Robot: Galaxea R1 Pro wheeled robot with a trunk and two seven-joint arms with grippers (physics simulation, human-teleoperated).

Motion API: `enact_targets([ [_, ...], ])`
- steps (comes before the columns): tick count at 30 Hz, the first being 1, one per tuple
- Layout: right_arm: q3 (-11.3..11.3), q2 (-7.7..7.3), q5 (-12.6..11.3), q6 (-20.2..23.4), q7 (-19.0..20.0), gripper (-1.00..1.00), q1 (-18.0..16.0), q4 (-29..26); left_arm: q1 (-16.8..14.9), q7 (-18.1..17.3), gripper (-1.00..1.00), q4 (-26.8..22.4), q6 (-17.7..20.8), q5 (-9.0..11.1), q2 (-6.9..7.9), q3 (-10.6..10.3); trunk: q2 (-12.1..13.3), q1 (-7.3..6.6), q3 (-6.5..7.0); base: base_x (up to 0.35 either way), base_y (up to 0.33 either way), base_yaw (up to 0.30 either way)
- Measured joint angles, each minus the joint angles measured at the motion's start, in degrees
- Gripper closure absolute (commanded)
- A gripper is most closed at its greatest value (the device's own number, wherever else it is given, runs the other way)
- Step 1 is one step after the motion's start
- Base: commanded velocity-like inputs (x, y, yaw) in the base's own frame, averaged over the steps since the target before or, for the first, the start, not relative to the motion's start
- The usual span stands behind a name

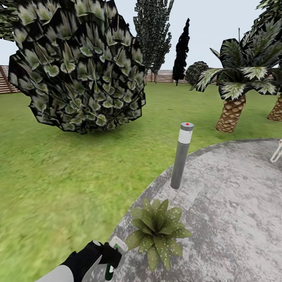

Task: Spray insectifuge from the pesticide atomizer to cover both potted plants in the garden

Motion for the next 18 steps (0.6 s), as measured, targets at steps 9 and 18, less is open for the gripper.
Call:
enact_targets([
  [9,-0.1,0.00,-0.1,-0.2,0.1,-1.00,0.0,-0.3,0.0,2.5,1.00,0.5,4.0,0.0,-1.37,-0.2,0.0,0.00,0.00,0.000,0.000,-0.220],
  [18,-0.2,0.00,-0.1,-0.1,0.0,-1.00,0.0,-0.3,0.0,2.3,1.00,0.1,4.0,0.1,-1.44,-0.1,0.0,0.00,0.00,0.001,0.160,-0.205],
])
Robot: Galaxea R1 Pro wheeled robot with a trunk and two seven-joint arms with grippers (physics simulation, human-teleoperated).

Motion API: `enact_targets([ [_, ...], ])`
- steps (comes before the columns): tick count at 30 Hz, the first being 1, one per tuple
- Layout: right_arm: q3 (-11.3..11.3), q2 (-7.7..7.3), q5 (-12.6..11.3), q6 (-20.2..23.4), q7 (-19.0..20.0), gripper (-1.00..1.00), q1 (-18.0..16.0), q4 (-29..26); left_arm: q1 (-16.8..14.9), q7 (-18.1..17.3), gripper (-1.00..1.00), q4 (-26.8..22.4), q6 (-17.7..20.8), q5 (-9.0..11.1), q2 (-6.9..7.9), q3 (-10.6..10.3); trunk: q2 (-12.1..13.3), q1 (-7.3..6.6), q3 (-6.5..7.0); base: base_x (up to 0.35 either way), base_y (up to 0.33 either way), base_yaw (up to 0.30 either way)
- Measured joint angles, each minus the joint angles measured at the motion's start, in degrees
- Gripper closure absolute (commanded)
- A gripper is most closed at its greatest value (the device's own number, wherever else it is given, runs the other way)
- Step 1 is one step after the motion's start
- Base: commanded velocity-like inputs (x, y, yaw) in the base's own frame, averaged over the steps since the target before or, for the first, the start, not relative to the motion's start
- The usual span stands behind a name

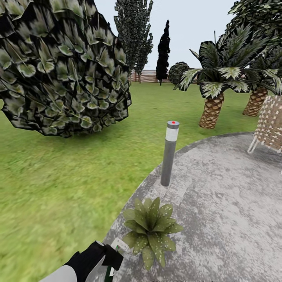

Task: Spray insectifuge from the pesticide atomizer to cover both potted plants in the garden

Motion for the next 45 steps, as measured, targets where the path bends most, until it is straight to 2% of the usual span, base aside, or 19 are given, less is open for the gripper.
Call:
enact_targets([
  [4,0.0,0.00,-0.1,-0.1,0.0,-1.00,0.0,0.0,0.0,0.1,1.00,0.0,0.2,-0.1,-0.29,0.0,0.0,0.00,0.00,0.000,0.001,-0.182],
  [7,0.0,0.00,-0.2,-0.1,0.0,-1.00,0.0,-0.1,0.0,0.3,1.00,0.8,0.6,-0.1,-2.66,-0.1,0.0,0.00,0.00,0.000,0.000,-0.008],
  [9,-0.1,0.00,-0.3,-0.1,0.0,-1.00,0.0,-0.2,0.0,0.5,1.00,1.0,0.6,-0.2,-3.09,-0.1,0.0,0.00,0.00,0.000,0.000,0.000],
  [21,0.0,0.00,-0.4,-0.1,0.0,-1.00,0.0,-0.2,0.0,0.8,1.00,1.0,0.6,0.0,-3.07,0.1,0.0,0.00,0.00,0.000,0.000,0.000],
  [28,0.0,0.00,-0.3,-0.2,-0.1,-1.00,0.0,-0.1,0.0,1.0,1.00,1.0,1.3,0.4,-2.44,0.5,0.0,0.00,0.00,0.000,0.000,0.000],
  [29,0.0,0.00,-0.3,-0.2,-0.1,-1.00,0.0,-0.1,0.0,1.2,1.00,1.0,1.5,0.4,-2.46,0.5,0.0,0.00,0.00,0.000,0.000,0.000],
  [31,0.0,0.00,-0.3,-0.2,-0.1,-1.00,0.0,-0.1,0.0,5.1,1.00,1.1,1.6,0.5,-2.53,0.9,0.0,0.00,0.00,0.000,0.000,0.000],
  [33,0.0,0.00,-0.3,-0.2,-0.1,-1.00,0.0,-0.1,0.0,6.7,1.00,1.0,1.6,0.5,-2.61,1.4,0.0,0.00,0.00,0.000,0.000,0.000],
  [40,0.0,0.00,-0.2,-0.2,-0.1,-1.00,0.0,0.0,0.0,6.7,1.00,1.0,1.2,0.6,-2.57,1.7,0.0,0.00,0.00,-0.010,0.023,-0.010],
  [45,0.1,0.00,0.0,0.1,-0.1,-1.00,0.0,0.2,0.0,6.6,1.00,1.0,1.1,0.7,-2.56,1.8,0.0,0.00,0.00,-0.033,0.305,-0.013],
])
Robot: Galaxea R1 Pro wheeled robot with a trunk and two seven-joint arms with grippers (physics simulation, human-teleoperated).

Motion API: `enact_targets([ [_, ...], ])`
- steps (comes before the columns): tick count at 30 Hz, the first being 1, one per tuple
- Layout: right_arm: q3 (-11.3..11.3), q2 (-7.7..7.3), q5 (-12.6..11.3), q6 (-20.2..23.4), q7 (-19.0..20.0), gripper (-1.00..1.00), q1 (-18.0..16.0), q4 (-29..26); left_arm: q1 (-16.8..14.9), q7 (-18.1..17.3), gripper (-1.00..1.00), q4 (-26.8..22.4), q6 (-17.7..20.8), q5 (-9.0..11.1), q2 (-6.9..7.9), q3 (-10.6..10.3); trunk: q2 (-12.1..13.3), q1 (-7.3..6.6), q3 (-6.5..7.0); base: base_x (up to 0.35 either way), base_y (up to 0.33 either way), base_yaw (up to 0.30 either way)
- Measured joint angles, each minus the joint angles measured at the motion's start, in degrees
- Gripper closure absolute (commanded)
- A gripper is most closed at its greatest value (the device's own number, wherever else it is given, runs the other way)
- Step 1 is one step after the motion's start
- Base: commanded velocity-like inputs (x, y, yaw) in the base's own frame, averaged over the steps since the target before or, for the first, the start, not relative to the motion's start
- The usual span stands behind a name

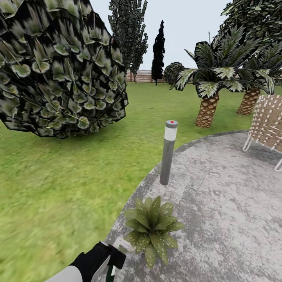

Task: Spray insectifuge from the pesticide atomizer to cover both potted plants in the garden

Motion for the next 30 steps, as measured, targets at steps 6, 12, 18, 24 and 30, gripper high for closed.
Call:
enact_targets([
  [6,0.0,0.00,-0.2,0.3,-0.8,-1.00,0.0,-0.2,0.0,-1.4,1.00,0.0,0.0,0.1,0.03,-0.1,0.0,0.00,0.00,0.000,0.336,-0.224],
  [12,0.1,0.00,0.0,0.1,-0.9,-1.00,0.0,0.3,0.0,-1.4,1.00,0.0,0.0,0.1,0.00,0.0,0.0,0.00,0.00,0.000,0.342,-0.115],
  [18,0.0,0.00,-0.3,-0.1,-1.0,-1.00,0.0,0.9,0.0,-1.5,1.00,0.0,0.0,0.0,0.22,-0.1,0.0,0.01,0.00,0.021,0.344,-0.010],
  [24,-0.1,0.00,-0.5,0.0,-0.7,-1.00,0.0,0.4,-0.1,-3.3,1.00,-0.1,-0.2,0.0,0.37,-0.1,0.0,0.00,0.00,0.145,0.329,-0.253],
  [30,-0.1,0.00,-0.2,0.0,-0.7,-1.00,0.0,0.4,-0.1,-4.0,1.00,-0.2,-0.3,-0.1,0.44,-0.1,0.0,0.00,0.00,0.155,0.318,-0.296],
])
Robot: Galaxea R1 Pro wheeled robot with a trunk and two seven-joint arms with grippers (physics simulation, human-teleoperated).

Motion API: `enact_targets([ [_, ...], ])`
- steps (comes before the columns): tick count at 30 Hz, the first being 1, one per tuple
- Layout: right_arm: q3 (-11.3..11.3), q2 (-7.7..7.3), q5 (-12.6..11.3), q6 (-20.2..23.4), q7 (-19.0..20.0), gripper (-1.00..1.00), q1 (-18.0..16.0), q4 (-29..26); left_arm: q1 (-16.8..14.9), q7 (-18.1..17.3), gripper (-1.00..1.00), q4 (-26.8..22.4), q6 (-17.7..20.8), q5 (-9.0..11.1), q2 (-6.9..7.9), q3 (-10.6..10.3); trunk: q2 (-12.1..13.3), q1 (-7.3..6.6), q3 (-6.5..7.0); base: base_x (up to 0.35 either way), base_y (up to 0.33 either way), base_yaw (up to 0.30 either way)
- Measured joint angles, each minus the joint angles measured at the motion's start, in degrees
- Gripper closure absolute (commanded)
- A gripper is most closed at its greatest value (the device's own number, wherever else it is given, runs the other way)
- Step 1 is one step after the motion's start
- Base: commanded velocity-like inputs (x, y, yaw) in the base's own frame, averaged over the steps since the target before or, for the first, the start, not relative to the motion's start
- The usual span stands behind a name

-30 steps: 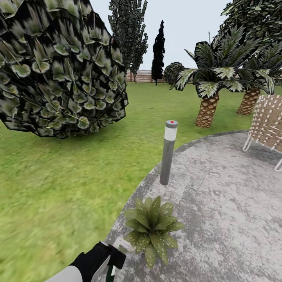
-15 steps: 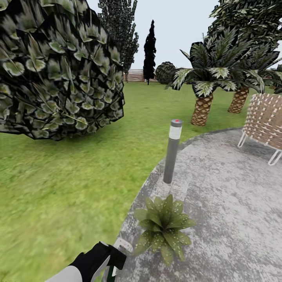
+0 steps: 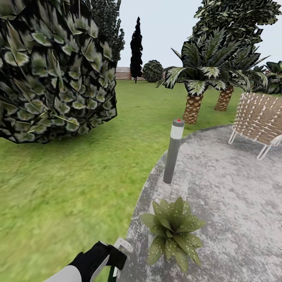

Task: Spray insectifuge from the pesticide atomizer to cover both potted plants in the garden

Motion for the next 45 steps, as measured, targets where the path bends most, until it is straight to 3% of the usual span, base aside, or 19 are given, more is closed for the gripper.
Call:
enact_targets([
  [3,0.0,0.00,0.0,0.1,0.0,-1.00,0.0,0.0,0.0,-0.6,1.00,-0.6,-0.1,0.1,0.00,0.0,0.0,0.00,0.00,0.089,0.219,-0.296],
  [4,0.1,0.00,0.2,0.2,0.0,-1.00,0.0,0.1,0.0,-1.8,1.00,-3.6,-0.3,0.1,0.27,-0.1,0.0,-0.01,0.01,0.009,0.022,-0.296],
  [9,0.1,0.00,0.1,-0.1,-0.2,-1.00,0.0,0.4,0.1,-2.2,1.00,-7.4,1.4,-0.4,1.20,-0.6,0.0,0.00,0.00,0.002,0.004,-0.133],
  [14,0.1,0.00,0.2,-0.2,-0.4,-1.00,0.0,0.6,0.1,-2.0,1.00,-20.4,16.1,-0.9,1.13,-1.2,0.0,0.00,0.00,0.000,0.000,-0.005],
  [17,0.1,0.00,0.2,-0.2,-0.6,-1.00,0.0,0.7,0.1,-2.3,1.00,-26.0,26.5,-6.1,0.35,-1.8,0.0,0.00,0.00,0.000,0.000,0.000],
  [19,0.1,0.00,0.2,-0.2,-0.6,-1.00,0.0,0.7,0.1,-3.8,1.00,-29.3,29.7,-6.9,0.47,-5.6,0.0,0.00,0.00,0.000,0.000,0.000],
  [20,0.1,0.00,0.3,-0.2,-0.6,-1.00,0.0,0.7,0.1,-6.5,1.00,-32.4,32.2,-6.7,0.69,-8.7,0.0,0.00,0.00,0.000,0.000,0.000],
  [21,0.1,0.00,0.2,-0.2,-0.6,-1.00,0.0,0.8,0.1,-8.3,1.00,-34.7,33.2,-7.2,0.76,-9.8,0.0,0.00,0.00,0.000,0.000,0.000],
  [25,0.1,0.00,0.3,-0.2,-0.6,-1.00,0.0,0.8,0.1,-9.7,1.00,-40.6,33.9,-7.3,1.05,-11.4,0.0,0.00,0.00,0.000,0.000,0.000],
  [27,0.1,0.00,0.2,-0.2,-0.6,-1.00,0.0,0.8,0.1,-9.8,1.00,-41.3,34.0,-7.3,0.49,-11.8,0.0,0.00,0.00,0.000,0.000,0.000],
  [29,0.1,0.00,0.2,-0.2,-0.6,-1.00,0.0,0.8,0.1,-9.8,1.00,-41.2,35.8,-7.4,0.12,-12.2,0.0,0.00,0.00,0.000,0.000,0.000],
  [30,0.1,0.00,0.2,-0.2,-0.6,-1.00,0.0,1.2,0.1,-9.8,1.00,-40.6,36.7,-6.8,-0.64,-14.2,0.0,0.00,0.00,0.000,0.000,0.000],
  [31,0.1,0.00,0.3,-0.2,-0.6,-1.00,0.0,1.7,0.1,-9.8,1.00,-39.8,36.7,-7.3,-0.86,-14.7,0.0,0.00,0.00,0.000,0.000,0.000],
  [33,0.2,0.00,0.3,-0.2,-0.6,-1.00,0.0,2.0,0.1,-9.7,1.00,-37.3,36.5,-7.3,-1.33,-15.0,0.0,0.00,0.00,0.000,0.000,0.000],
  [39,0.1,0.00,0.2,-0.3,-0.6,-1.00,0.0,2.1,0.1,-9.6,1.00,-37.0,36.3,-7.2,-1.83,-15.1,0.0,0.00,0.00,0.000,0.000,0.000],
  [40,0.1,0.00,0.2,-0.3,-0.6,-1.00,0.0,2.1,0.1,-9.0,1.00,-37.9,36.4,-7.3,-2.21,-15.1,0.0,0.00,0.00,0.000,0.000,0.000],
  [43,0.0,0.00,0.1,-0.3,-0.6,-1.00,0.0,2.0,0.1,-2.6,1.00,-38.7,36.7,-7.5,-3.98,-15.0,0.0,0.00,0.00,0.000,0.000,0.000],
  [45,0.0,0.00,0.1,-0.3,-0.6,-1.00,0.0,2.0,0.1,-1.6,1.00,-38.9,36.6,-7.2,-4.41,-15.1,0.0,0.00,0.00,0.000,0.000,0.000],
])
